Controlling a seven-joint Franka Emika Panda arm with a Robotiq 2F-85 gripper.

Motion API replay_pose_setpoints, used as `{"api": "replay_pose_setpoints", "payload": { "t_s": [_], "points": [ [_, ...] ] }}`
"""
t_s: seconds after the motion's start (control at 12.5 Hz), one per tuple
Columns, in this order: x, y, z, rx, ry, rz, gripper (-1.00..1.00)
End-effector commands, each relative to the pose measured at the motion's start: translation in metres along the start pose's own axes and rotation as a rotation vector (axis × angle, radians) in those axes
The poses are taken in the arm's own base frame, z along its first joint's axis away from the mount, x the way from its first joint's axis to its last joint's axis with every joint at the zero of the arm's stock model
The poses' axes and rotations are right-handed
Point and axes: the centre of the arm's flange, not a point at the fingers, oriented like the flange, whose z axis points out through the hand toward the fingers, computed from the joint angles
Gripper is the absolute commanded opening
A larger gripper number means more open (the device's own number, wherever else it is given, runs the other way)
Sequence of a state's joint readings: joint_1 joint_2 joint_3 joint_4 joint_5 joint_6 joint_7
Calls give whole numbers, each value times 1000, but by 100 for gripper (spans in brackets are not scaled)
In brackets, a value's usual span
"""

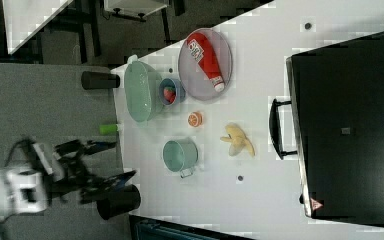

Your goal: Pick Banana and place it in mug.

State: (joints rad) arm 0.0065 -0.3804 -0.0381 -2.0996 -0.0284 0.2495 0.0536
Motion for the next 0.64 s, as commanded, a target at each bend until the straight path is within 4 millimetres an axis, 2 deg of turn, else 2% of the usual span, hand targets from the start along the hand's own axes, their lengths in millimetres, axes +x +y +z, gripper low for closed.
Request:
{"api": "replay_pose_setpoints", "payload": {
  "t_s": [0.08,0.4,0.64],
  "points": [
    [9,-8,116,-88,-94,-155,100],
    [7,-7,216,-88,-123,-446,100],
    [8,-5,275,-86,-148,-669,100]
  ]
}}
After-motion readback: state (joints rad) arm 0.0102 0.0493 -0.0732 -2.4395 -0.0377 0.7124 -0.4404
